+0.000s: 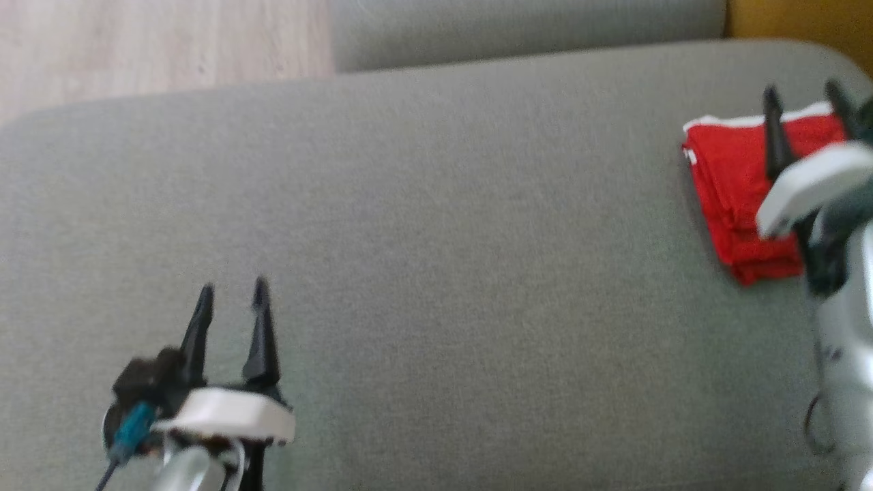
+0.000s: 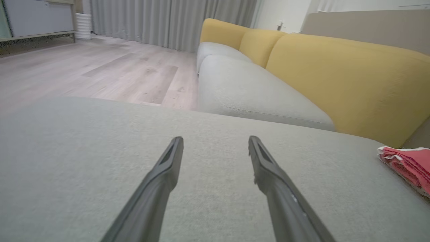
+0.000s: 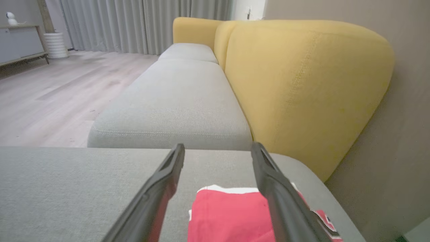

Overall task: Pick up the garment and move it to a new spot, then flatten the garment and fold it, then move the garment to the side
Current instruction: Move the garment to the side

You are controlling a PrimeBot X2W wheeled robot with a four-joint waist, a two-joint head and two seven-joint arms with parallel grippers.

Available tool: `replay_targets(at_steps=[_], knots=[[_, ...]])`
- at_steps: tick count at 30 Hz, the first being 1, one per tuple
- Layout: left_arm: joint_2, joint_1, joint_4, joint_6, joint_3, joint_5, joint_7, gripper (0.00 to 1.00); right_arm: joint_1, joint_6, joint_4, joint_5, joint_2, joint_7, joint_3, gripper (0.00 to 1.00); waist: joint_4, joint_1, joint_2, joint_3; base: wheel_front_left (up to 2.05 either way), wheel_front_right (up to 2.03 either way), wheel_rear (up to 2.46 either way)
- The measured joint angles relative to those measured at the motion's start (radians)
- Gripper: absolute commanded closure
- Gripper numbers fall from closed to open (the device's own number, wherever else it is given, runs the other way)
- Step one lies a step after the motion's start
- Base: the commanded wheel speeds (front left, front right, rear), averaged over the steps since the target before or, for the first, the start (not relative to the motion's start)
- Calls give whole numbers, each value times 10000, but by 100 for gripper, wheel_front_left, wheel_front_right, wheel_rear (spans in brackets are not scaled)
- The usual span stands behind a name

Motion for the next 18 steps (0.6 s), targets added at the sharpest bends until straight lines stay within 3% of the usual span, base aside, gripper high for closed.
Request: replay_targets(at_steps=[8,14,18], knots=[[15,1138,539,4,86,-148,-163,0,3036,-2,-1956,-12,1540,-596,-251,0,476,-2,0,-1041,0,0,0],[77,1389,575,104,27,-75,-163,0,4876,-2,-3348,25,1977,-878,-128,0,956,0,0,-1408,0,0,0],[102,1682,591,268,-132,65,-159,0,5854,-2,-4000,698,2029,-1108,309,0,1124,0,0,-1571,0,0,0]])
